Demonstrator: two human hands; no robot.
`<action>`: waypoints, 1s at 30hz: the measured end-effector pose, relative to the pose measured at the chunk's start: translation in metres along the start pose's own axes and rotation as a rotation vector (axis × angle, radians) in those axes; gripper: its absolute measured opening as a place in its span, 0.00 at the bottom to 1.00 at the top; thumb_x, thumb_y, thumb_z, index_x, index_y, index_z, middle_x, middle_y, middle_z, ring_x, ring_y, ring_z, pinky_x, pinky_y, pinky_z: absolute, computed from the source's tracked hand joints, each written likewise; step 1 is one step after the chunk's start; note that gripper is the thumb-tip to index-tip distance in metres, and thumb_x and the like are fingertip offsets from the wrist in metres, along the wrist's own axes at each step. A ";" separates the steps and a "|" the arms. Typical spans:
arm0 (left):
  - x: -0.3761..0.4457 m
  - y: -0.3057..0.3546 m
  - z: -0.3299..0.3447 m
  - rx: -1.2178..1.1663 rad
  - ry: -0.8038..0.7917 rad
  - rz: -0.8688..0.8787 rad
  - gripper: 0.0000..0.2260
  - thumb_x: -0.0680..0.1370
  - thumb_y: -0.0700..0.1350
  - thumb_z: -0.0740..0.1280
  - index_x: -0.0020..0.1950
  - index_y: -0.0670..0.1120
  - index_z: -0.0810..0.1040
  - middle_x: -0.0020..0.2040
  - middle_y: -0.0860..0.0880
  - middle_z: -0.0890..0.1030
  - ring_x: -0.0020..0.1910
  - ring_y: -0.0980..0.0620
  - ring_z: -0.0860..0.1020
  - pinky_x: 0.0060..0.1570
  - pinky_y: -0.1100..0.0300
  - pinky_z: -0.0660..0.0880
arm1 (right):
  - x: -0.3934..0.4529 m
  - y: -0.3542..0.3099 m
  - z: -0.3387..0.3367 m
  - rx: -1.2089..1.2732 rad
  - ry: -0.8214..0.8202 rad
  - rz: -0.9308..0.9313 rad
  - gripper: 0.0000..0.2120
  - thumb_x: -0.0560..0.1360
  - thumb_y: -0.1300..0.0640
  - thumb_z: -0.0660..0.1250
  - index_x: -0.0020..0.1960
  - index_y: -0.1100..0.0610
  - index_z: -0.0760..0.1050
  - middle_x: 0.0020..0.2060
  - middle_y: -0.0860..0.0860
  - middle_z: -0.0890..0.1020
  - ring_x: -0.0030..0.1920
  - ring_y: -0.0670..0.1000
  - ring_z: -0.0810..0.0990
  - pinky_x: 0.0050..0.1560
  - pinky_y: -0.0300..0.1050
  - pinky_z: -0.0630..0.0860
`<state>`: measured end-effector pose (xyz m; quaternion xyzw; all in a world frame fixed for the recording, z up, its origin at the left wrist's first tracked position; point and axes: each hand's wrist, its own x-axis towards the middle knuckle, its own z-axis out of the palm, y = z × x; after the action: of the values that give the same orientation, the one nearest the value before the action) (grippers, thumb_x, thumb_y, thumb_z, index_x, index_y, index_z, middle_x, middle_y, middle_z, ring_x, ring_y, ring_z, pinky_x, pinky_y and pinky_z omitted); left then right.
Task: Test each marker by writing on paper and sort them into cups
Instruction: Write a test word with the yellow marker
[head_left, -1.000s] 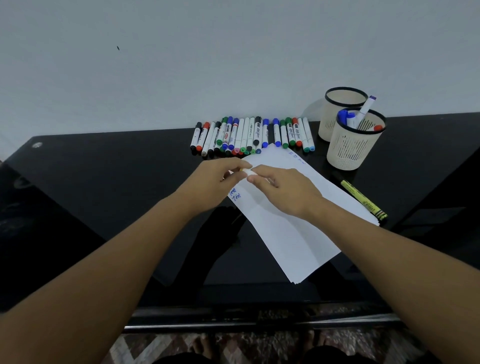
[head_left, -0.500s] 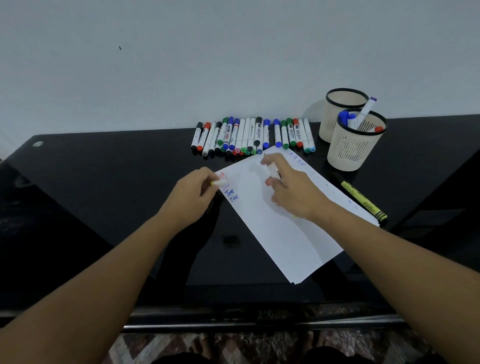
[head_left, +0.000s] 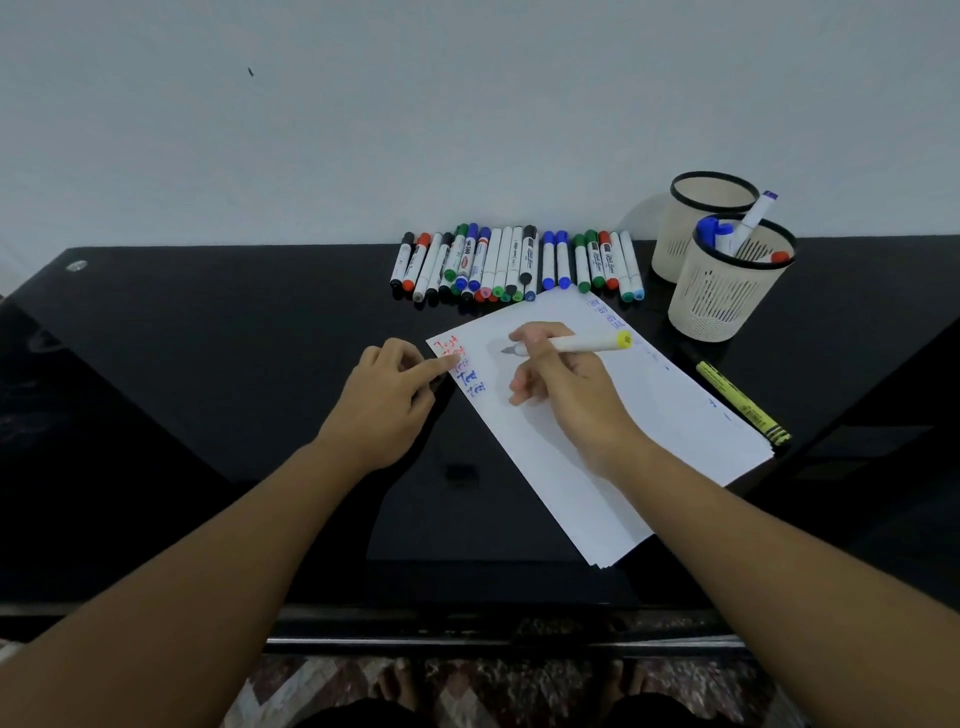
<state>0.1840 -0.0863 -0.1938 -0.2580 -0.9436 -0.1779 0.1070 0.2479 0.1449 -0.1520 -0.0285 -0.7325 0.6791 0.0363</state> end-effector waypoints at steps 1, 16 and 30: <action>0.000 0.000 0.000 0.010 -0.010 -0.001 0.22 0.81 0.52 0.53 0.72 0.58 0.75 0.58 0.52 0.71 0.51 0.50 0.67 0.52 0.48 0.74 | -0.001 0.002 0.000 -0.050 0.012 -0.020 0.12 0.86 0.46 0.60 0.55 0.50 0.81 0.35 0.51 0.80 0.38 0.49 0.80 0.48 0.42 0.76; 0.002 -0.001 0.000 0.025 -0.037 -0.011 0.21 0.81 0.51 0.54 0.71 0.60 0.76 0.57 0.52 0.70 0.53 0.49 0.69 0.52 0.46 0.75 | -0.005 0.013 -0.004 -0.283 -0.028 -0.113 0.05 0.80 0.47 0.71 0.50 0.47 0.78 0.45 0.47 0.83 0.49 0.49 0.81 0.54 0.51 0.77; 0.003 -0.002 0.002 0.003 -0.017 -0.012 0.21 0.80 0.51 0.55 0.70 0.60 0.77 0.58 0.52 0.70 0.52 0.50 0.69 0.53 0.48 0.74 | -0.009 0.011 -0.002 -0.354 -0.096 -0.076 0.03 0.83 0.50 0.66 0.53 0.48 0.76 0.45 0.51 0.84 0.49 0.51 0.81 0.55 0.51 0.77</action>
<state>0.1802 -0.0855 -0.1955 -0.2536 -0.9462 -0.1751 0.0982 0.2566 0.1466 -0.1627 0.0260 -0.8420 0.5384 0.0214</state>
